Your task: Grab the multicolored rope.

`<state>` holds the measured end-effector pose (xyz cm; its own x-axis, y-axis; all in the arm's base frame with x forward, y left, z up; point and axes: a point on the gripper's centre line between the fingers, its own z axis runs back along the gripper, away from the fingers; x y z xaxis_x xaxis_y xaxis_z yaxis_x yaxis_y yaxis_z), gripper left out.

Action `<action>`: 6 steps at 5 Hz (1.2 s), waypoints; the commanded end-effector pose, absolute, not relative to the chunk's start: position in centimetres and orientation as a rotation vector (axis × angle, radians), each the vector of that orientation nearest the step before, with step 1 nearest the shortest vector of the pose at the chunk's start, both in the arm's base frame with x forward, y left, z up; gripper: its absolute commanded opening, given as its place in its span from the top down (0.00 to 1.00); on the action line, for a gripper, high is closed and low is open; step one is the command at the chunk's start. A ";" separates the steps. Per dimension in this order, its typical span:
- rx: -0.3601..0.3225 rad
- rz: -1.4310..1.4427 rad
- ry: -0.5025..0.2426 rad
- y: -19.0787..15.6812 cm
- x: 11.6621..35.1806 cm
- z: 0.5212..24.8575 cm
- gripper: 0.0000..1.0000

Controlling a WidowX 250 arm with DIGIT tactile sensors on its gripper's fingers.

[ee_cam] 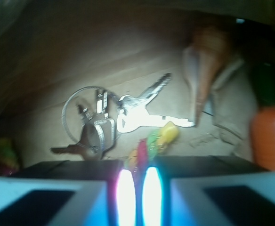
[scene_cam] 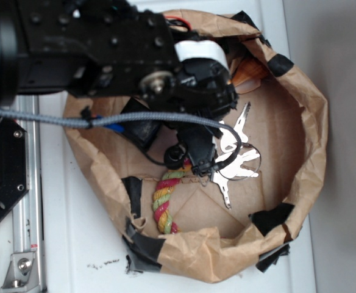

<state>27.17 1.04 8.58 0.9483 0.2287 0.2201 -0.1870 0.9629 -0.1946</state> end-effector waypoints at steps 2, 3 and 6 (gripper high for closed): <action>-0.135 0.459 -0.089 -2.7 25.6 8.0 0.00; -0.131 0.643 -0.046 -4.3 24.4 5.6 0.00; -0.078 0.806 0.070 -4.9 23.6 0.7 1.00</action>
<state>23.36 -4.89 1.30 0.6804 0.7268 -0.0939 -0.7322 0.6796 -0.0447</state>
